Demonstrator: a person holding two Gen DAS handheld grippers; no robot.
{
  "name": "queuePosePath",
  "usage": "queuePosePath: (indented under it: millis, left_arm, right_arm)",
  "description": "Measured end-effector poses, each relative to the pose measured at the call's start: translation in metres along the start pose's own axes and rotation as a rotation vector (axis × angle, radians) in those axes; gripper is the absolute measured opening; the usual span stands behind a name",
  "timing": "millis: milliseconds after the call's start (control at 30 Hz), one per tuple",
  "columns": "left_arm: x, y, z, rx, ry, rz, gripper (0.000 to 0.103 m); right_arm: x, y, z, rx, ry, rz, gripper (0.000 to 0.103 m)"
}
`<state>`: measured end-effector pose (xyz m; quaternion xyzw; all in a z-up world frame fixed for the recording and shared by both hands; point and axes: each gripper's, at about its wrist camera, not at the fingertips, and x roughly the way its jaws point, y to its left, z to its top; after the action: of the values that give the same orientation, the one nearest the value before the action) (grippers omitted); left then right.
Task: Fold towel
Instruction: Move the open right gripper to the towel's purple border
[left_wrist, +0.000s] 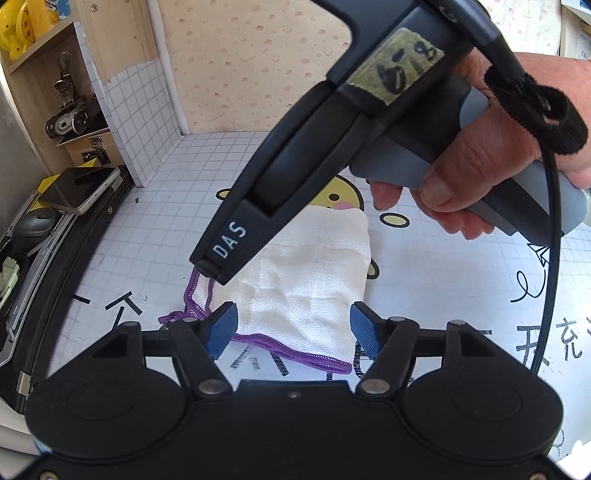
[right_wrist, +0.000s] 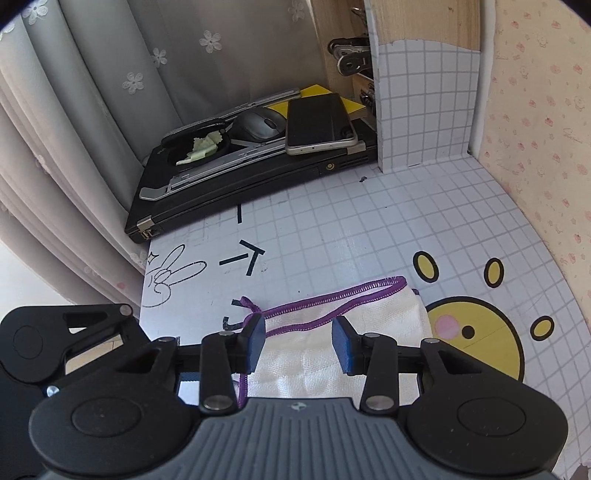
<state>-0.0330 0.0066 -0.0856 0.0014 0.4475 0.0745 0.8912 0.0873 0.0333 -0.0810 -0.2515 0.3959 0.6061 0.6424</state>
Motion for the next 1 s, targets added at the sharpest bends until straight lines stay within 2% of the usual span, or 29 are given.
queuePosePath:
  millis: [67,167,233,333,433,667,867,1000]
  left_arm:
    - [0.002,0.000,-0.001,0.012,0.008,0.003,0.070]
    - [0.006,0.002,-0.001,0.020,0.021,-0.020,0.070]
    - [0.006,0.003,-0.002,0.017,0.018,-0.011,0.070]
    - [0.005,0.009,-0.002,-0.016,0.020,0.002,0.070]
    - [-0.001,0.018,-0.004,-0.038,0.015,0.030,0.070]
    - [0.001,0.058,-0.008,-0.128,0.022,0.154,0.074]
    - [0.007,0.075,0.000,-0.147,0.009,0.215,0.075]
    - [0.017,0.083,0.006,-0.143,0.014,0.212,0.075]
  right_arm:
    - [0.003,0.004,0.001,-0.051,0.005,-0.025,0.039]
    - [0.005,0.008,0.003,-0.123,0.024,-0.032,0.048]
    - [0.007,0.013,0.003,-0.222,0.031,-0.023,0.049]
    - [0.009,0.017,0.005,-0.302,0.056,-0.009,0.049]
    - [0.015,0.010,0.010,-0.212,0.124,0.002,0.049]
    - [0.011,-0.007,0.004,0.016,0.061,-0.028,0.049]
    - [0.018,-0.009,-0.001,0.046,0.074,-0.088,0.049]
    - [0.019,-0.014,-0.007,0.067,0.083,-0.101,0.050]
